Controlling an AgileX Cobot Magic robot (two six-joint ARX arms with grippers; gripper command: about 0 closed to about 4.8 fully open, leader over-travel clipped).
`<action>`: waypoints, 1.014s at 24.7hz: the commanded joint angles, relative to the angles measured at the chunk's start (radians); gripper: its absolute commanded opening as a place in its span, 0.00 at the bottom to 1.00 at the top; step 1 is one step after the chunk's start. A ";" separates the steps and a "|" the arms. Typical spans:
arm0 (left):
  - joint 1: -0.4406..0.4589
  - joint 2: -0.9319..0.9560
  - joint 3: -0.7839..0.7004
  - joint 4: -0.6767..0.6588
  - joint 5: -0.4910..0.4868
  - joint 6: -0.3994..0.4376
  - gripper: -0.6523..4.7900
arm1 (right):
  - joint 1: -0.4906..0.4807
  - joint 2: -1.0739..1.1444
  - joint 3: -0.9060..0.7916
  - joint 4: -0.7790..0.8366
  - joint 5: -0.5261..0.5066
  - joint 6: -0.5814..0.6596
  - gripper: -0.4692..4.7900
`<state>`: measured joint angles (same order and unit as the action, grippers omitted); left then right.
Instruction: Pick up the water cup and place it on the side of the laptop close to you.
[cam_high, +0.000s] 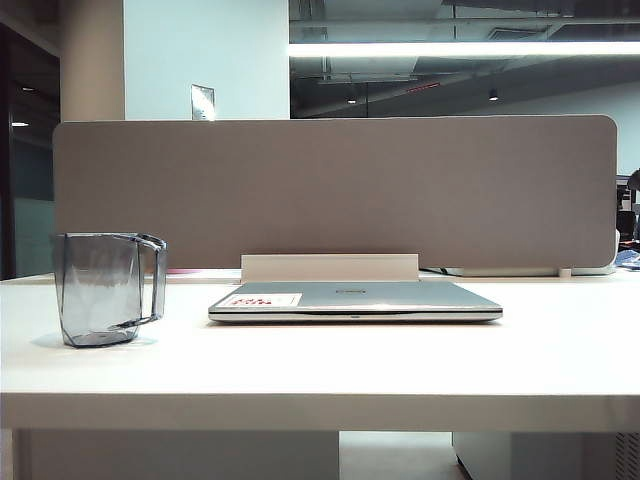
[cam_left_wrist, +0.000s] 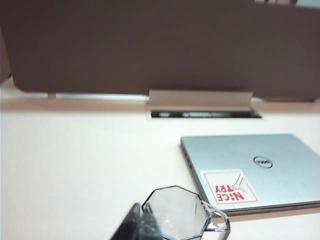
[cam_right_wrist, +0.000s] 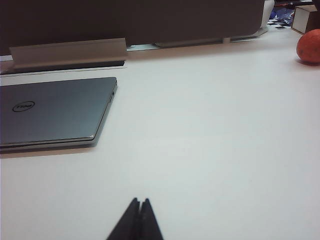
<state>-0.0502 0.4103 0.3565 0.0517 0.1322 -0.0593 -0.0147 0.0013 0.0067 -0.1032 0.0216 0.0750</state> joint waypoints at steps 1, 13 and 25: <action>0.001 0.148 0.025 0.112 0.083 0.000 0.11 | 0.000 -0.002 -0.006 0.017 -0.002 0.004 0.08; -0.103 0.387 0.024 0.197 0.118 0.003 0.11 | 0.001 -0.002 -0.006 0.007 -0.002 0.004 0.08; -0.287 0.542 0.020 0.230 0.010 0.164 0.11 | 0.001 -0.002 -0.006 -0.031 -0.002 0.004 0.08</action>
<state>-0.3374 0.9409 0.3752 0.2504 0.1448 0.1154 -0.0147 0.0013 0.0067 -0.1486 0.0216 0.0753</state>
